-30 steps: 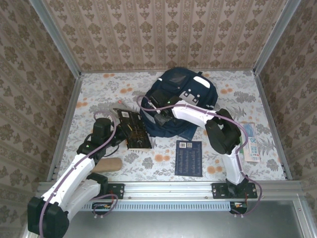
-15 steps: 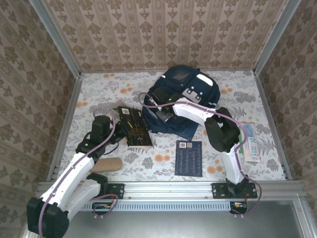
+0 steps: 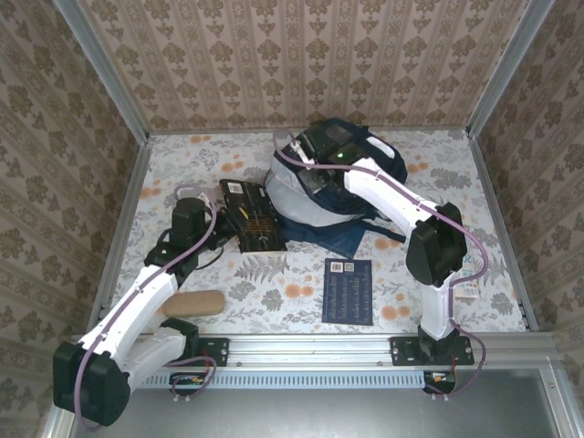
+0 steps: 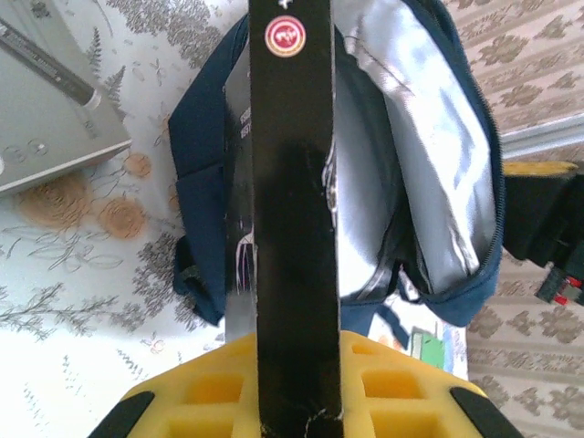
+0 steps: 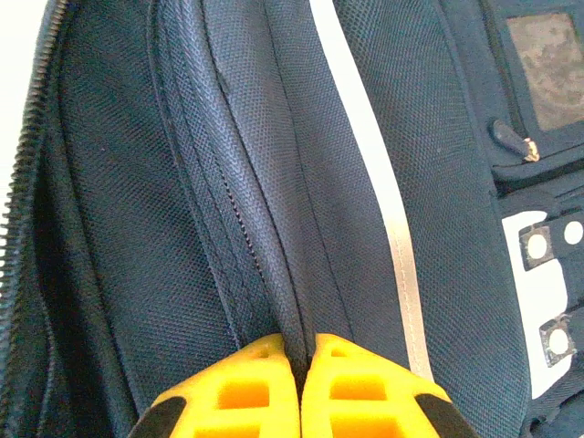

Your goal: Pack the student bag

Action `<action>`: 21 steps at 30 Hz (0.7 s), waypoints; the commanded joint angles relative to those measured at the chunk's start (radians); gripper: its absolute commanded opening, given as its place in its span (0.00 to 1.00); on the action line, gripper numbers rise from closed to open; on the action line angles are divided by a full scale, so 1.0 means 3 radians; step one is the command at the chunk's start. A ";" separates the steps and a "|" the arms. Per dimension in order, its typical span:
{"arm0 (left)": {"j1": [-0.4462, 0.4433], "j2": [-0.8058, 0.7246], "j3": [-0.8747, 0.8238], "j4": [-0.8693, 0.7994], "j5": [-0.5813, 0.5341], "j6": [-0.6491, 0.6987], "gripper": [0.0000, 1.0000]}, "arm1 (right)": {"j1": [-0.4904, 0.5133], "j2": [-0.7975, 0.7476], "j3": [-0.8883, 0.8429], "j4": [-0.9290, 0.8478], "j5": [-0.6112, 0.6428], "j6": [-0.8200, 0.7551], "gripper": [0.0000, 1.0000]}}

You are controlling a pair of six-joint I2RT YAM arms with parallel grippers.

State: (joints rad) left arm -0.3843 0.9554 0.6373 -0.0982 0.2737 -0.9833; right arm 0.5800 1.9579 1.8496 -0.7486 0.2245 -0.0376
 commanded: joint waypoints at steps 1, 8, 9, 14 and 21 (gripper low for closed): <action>0.0025 0.0111 0.0157 0.0682 0.0033 -0.0256 0.00 | -0.0092 -0.0189 0.0333 -0.0148 -0.0145 0.0230 0.00; -0.0048 0.0702 0.0253 0.1577 -0.0192 -0.0646 0.00 | -0.0177 -0.0162 0.0736 -0.0299 -0.0398 0.0398 0.00; -0.0077 0.0793 0.0285 0.1681 -0.0231 -0.0680 0.00 | -0.0179 -0.0161 0.0759 -0.0305 -0.0396 0.0405 0.00; -0.0220 0.1478 0.0515 0.2493 -0.0313 -0.0916 0.00 | -0.0223 -0.0111 0.0885 -0.0361 -0.0444 0.0456 0.00; -0.0425 0.2333 0.1054 0.3248 -0.0276 -0.1115 0.00 | -0.0301 -0.0075 0.0922 -0.0363 -0.0571 0.0553 0.00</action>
State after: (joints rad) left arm -0.4931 1.6268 0.8738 0.6411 0.1947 -1.2728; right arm 0.4976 1.9572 2.0628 -0.8925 0.0887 0.0856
